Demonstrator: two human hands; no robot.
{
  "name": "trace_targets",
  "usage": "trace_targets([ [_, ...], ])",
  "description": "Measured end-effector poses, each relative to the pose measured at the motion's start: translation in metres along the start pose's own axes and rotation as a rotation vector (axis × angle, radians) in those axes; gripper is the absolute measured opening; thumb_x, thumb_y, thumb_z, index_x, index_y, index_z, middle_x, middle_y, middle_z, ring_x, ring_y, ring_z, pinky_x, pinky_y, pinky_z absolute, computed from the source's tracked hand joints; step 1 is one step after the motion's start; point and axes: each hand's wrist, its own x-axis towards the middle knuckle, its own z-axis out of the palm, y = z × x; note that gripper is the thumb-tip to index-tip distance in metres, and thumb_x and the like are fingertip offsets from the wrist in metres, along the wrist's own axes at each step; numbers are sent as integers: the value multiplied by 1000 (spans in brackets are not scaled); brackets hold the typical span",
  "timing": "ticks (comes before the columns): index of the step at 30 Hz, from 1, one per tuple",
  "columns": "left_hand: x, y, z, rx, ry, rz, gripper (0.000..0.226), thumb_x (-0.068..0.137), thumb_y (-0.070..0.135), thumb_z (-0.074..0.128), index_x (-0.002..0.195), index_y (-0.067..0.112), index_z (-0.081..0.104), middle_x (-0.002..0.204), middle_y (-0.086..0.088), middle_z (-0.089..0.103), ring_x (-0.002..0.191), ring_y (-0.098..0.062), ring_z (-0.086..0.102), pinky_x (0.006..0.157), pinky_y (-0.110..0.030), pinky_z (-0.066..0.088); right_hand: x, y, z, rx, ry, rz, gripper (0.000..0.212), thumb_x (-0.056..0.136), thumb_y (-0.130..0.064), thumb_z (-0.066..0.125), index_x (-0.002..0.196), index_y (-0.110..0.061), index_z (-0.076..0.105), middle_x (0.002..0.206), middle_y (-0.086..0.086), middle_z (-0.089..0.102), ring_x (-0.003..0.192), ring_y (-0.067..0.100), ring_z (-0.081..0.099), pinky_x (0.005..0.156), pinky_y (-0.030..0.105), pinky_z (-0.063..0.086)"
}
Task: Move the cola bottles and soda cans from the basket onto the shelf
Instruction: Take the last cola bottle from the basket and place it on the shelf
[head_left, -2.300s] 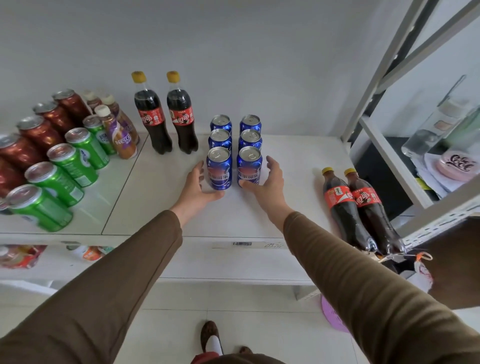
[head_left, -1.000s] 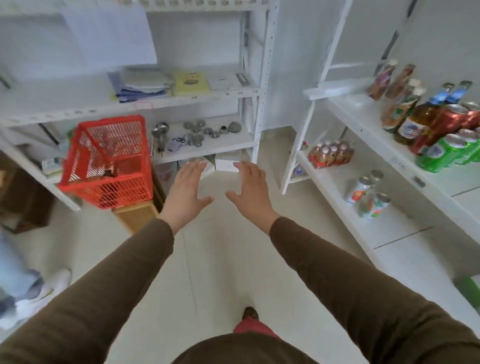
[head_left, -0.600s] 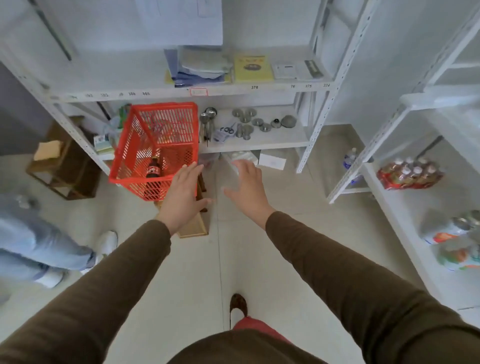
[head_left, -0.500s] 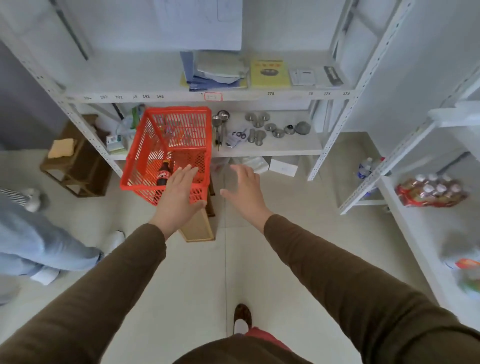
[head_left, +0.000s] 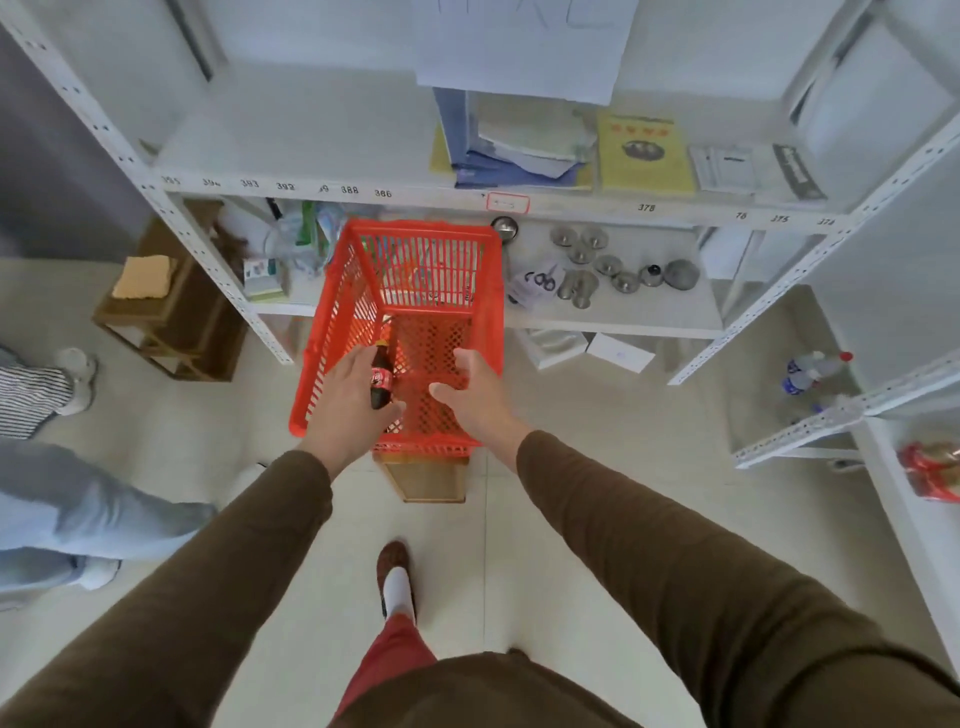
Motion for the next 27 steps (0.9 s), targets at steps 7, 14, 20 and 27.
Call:
trace_targets([
  [7,81,-58,-8,4,-179,-32,87,90,36,72,158,19,21,166,-7,22,152,-30,21,123,-48,22,87,4,69,176,6,301,67,89,-30,73,146,-14,42,143,6,53,127,21,54,104,34,44],
  [14,125,-86,-5,56,-202,47,83,94,36,67,159,20,19,167,-3,16,154,-24,13,123,-42,17,148,29,133,261,-21,551,67,89,-26,74,146,-12,41,132,9,60,109,25,58,79,29,45],
  [20,148,-102,13,81,-198,-6,77,99,36,61,160,24,15,169,1,13,156,-22,11,122,-43,18,188,51,175,157,-101,583,42,93,-26,67,129,-6,58,121,9,67,110,26,62,83,34,43],
  [27,166,-114,34,86,-199,-84,70,103,34,53,160,28,13,169,3,11,156,-22,9,122,-43,16,210,75,212,270,-60,635,43,87,-26,75,124,-17,56,112,1,66,102,19,61,92,35,50],
])
